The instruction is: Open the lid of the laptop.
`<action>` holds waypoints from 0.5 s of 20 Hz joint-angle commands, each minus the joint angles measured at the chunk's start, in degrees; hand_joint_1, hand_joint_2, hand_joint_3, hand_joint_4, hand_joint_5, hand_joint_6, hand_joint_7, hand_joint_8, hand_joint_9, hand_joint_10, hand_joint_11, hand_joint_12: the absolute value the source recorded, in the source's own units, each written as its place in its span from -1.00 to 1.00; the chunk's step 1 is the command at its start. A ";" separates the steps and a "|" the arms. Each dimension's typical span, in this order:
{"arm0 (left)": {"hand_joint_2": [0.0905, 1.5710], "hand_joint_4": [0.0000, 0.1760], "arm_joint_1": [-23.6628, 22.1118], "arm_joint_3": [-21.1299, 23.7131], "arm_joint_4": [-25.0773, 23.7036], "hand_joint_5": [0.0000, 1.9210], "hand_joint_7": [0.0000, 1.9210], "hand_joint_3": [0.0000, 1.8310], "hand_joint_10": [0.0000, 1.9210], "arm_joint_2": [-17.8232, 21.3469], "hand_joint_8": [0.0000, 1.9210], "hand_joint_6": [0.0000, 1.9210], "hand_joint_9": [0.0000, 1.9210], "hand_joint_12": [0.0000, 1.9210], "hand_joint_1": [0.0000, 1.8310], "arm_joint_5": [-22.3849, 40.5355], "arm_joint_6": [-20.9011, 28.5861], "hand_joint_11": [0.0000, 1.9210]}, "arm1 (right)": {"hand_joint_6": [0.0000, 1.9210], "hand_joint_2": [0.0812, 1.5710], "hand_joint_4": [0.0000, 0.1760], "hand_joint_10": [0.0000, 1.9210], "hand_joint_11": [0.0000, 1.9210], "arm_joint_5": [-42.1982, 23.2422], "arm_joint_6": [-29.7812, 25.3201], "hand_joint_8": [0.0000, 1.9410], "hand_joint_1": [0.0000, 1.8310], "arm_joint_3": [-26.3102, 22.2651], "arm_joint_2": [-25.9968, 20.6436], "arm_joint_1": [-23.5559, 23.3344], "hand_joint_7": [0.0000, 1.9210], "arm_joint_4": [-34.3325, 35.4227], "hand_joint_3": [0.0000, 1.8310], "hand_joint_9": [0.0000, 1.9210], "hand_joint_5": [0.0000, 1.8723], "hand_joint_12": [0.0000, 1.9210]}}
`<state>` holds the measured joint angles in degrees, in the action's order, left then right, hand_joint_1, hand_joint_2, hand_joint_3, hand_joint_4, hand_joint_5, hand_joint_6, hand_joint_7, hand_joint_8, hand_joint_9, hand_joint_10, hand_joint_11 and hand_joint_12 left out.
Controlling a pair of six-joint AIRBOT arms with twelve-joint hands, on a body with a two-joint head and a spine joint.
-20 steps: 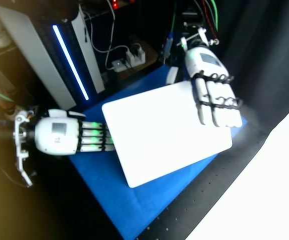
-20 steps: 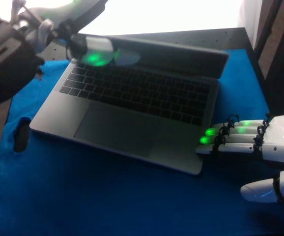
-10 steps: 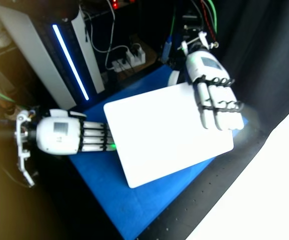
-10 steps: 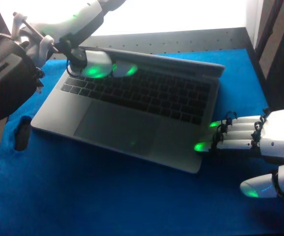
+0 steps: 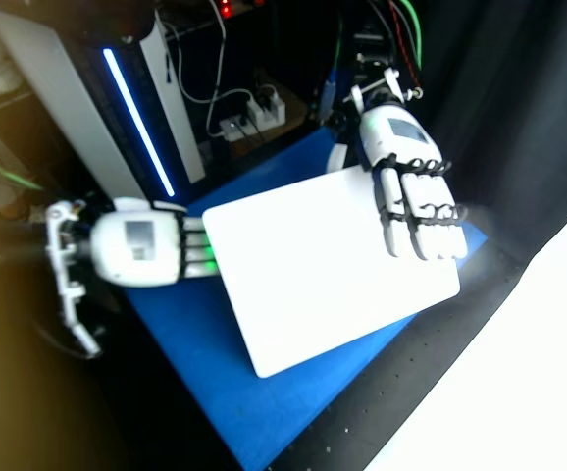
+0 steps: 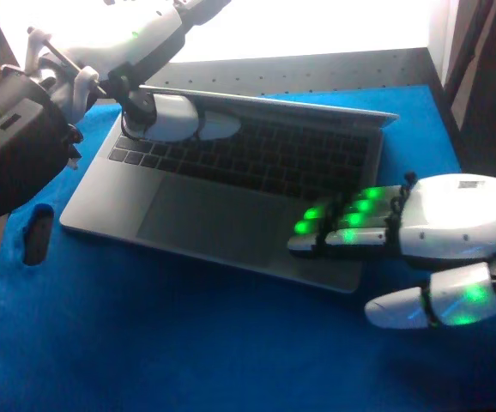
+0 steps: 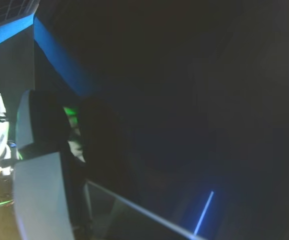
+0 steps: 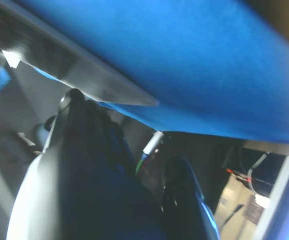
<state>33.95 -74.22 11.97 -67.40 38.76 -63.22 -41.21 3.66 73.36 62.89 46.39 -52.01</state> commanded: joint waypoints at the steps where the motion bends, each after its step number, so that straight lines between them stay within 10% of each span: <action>1: 0.25 0.20 -0.26 -0.01 1.15 -1.00 -1.00 -1.00 -1.00 -0.41 -1.00 -1.00 -1.00 -1.00 -0.02 5.00 1.32 -1.00 | -0.99 0.83 -1.00 -1.00 -1.00 -3.66 -0.16 -1.00 -1.00 0.55 0.87 -0.62 -0.99 2.80 -1.00 -1.00 -0.95 -1.00; 5: 0.26 0.46 -0.86 0.23 0.43 -1.00 -1.00 -1.00 -1.00 -0.51 -1.00 -1.00 -1.00 -1.00 -0.02 5.40 1.33 -1.00 | -1.00 0.77 -1.00 -1.00 -1.00 0.39 -0.16 -1.00 -0.81 4.17 4.58 -0.61 -0.97 2.75 -1.00 -1.00 -0.92 -1.00; 9: 0.27 0.16 -1.29 -0.05 0.08 -1.00 -1.00 -1.00 -1.00 -0.49 -1.00 -1.00 -1.00 -1.00 -0.01 5.06 1.33 -1.00 | -1.00 0.80 -1.00 -1.00 -1.00 2.48 -0.16 -1.00 -0.92 5.08 5.58 -0.58 -1.00 1.47 -0.99 -1.00 -0.93 -1.00; 10: 0.27 0.43 -1.54 -0.40 0.08 -1.00 -1.00 -1.00 -1.00 -0.52 -1.00 -1.00 -1.00 -1.00 -0.05 4.67 1.33 -1.00 | -0.99 0.80 -1.00 -1.00 -1.00 2.66 -0.16 -0.99 -0.93 5.00 5.58 -0.58 -0.98 1.07 -1.00 -1.00 -0.92 -1.00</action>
<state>33.28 -74.43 11.44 -67.42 38.15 -63.18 -38.89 3.88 78.24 67.85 46.22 -52.14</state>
